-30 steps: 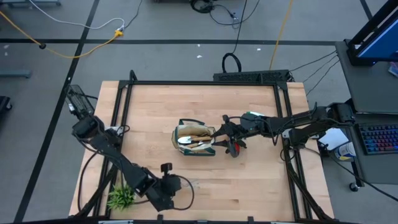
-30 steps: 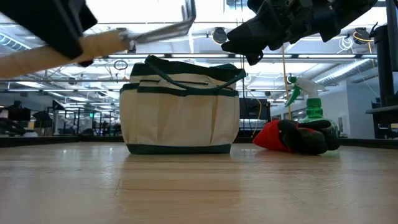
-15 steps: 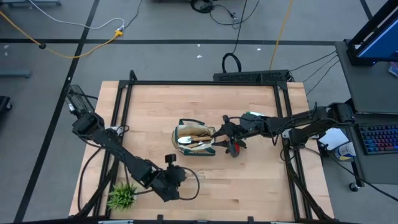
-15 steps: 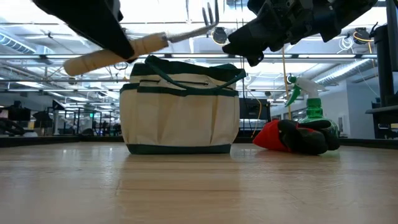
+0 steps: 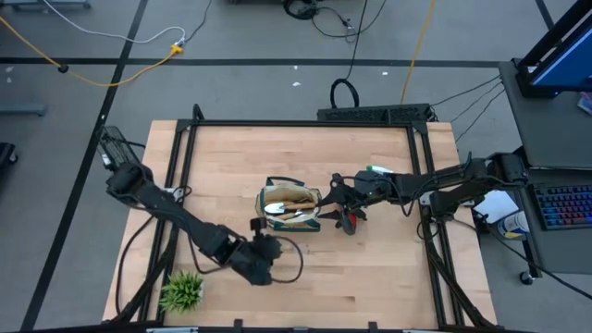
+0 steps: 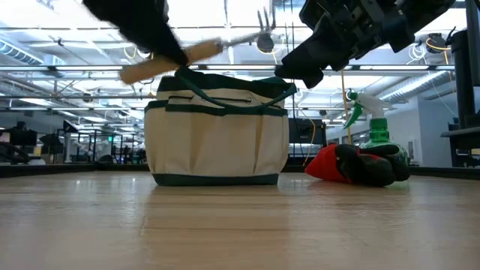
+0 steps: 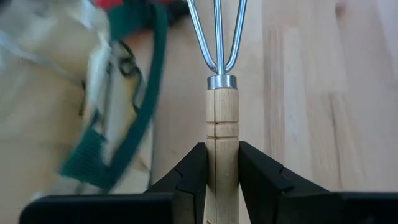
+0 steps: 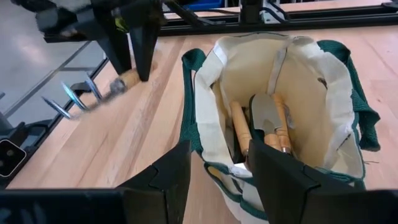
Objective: Pick & Place Garden tools in Gardening bag
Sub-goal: Put the brown hand rake into the green gardening bag
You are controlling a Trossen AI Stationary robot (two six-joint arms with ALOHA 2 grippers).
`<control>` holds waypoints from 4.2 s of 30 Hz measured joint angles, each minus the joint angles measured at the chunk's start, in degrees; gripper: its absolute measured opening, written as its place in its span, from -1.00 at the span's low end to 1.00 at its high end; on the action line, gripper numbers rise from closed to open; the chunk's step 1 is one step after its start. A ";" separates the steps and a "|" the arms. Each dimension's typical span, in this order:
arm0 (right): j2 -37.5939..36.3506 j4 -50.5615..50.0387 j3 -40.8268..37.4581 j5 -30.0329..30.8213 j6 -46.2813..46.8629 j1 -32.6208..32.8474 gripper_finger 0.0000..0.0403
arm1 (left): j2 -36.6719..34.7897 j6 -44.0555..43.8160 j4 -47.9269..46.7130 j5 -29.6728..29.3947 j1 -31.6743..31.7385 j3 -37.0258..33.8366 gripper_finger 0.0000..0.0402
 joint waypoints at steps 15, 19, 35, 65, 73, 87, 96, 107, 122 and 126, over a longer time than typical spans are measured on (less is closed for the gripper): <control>0.00 -0.53 0.00 0.00 -0.09 0.01 -0.23 | -5.16 2.62 -1.04 0.35 4.92 0.03 -0.60; 0.00 -0.84 0.00 0.00 -0.09 0.00 -0.23 | -5.14 3.27 -1.53 0.75 7.06 0.03 -0.60; 0.02 -0.86 0.00 0.02 -3.17 0.02 -0.23 | -5.14 5.72 -0.07 4.42 14.82 0.03 -0.60; 0.00 -0.86 0.00 0.02 -6.60 0.01 -0.23 | -5.14 13.33 8.18 7.42 21.98 0.02 -0.60; 0.00 -0.86 0.00 0.02 -6.60 0.01 -0.23 | -5.12 11.74 3.51 9.25 22.84 0.01 -0.60; 0.01 -0.86 0.00 0.03 -6.60 0.00 -0.23 | -5.10 7.57 -1.86 9.21 22.82 -1.25 -0.60; 0.00 -0.86 0.00 0.04 -6.60 0.01 -0.23 | -5.04 4.25 0.53 9.29 22.82 -6.05 -0.60; 0.01 -0.84 0.00 0.04 -6.60 0.02 -0.23 | -3.03 6.09 1.34 14.28 23.30 -6.91 -0.60; 0.00 -0.29 -2.26 0.18 -6.60 0.00 -0.23 | 0.46 7.45 2.69 22.78 26.48 -6.85 -0.60; 0.00 3.86 -4.72 0.28 -6.60 0.00 -0.23 | 0.69 8.59 2.73 24.08 27.04 -6.85 -0.60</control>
